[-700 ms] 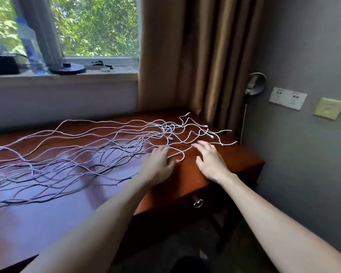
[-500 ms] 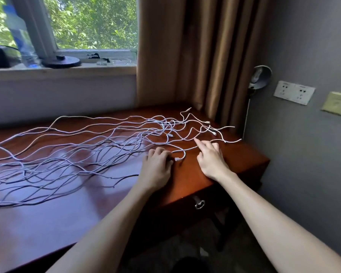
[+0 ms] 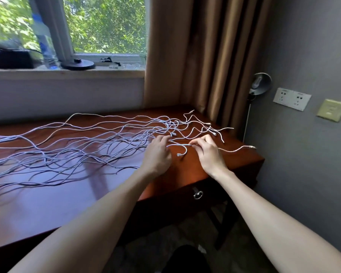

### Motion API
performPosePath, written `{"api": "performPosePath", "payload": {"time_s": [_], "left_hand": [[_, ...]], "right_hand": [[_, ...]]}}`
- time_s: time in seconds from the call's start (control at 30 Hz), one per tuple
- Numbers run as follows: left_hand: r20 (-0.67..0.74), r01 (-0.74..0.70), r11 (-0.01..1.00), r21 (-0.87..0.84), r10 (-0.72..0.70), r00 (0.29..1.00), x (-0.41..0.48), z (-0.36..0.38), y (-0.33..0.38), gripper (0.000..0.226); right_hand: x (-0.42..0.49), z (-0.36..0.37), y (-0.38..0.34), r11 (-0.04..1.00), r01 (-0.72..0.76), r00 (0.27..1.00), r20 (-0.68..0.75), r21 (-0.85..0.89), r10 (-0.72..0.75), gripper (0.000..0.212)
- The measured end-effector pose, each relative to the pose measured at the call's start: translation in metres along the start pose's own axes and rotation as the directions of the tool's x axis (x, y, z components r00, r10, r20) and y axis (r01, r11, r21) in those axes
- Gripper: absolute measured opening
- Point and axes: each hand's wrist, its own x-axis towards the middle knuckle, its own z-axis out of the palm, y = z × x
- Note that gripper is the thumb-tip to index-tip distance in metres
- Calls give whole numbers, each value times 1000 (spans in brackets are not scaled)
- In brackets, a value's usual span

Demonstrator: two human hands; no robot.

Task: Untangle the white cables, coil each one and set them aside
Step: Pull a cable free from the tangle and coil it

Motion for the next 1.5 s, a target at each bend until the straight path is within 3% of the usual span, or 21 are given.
{"api": "performPosePath", "payload": {"time_s": [0.13,0.23,0.43,0.57,0.7,0.8,0.93,1.07,1.3,1.5], "left_hand": [[83,-95,991,92,88,993,-3,-14,17,43],[-5,-82,985,149,84,996,-7,-22,20,25],[-185,-2,999,54,12,983,-23,-55,17,16],[-245,108,992,71,-88,965,-40,-82,13,16],[-280,192,976,103,-157,947,-58,-106,-1,16],[-340,240,969,58,-207,917,-68,-124,-20,11],[-412,189,977,94,-135,901,-71,-145,-54,7],[-389,100,974,204,-13,921,-52,-155,-97,30],[-224,33,843,537,105,969,10,-164,-180,23],[-91,85,907,412,-51,995,22,-179,-194,60]], "right_hand": [[4,-8,-30,988,114,991,-79,101,-106,13],[3,-14,-47,979,169,982,-104,117,-157,15],[-15,-22,-30,998,55,987,149,31,-59,17],[-34,-21,-22,998,2,978,210,-65,12,18],[-36,-21,-49,998,-53,969,239,-35,60,21],[-28,-11,-81,987,-59,982,187,148,30,17],[-9,17,-125,877,-147,970,240,457,38,15],[24,51,-162,681,-256,954,291,686,66,17],[100,116,-189,514,-347,935,330,785,128,17],[124,134,-207,460,-369,930,326,808,171,18]]}}
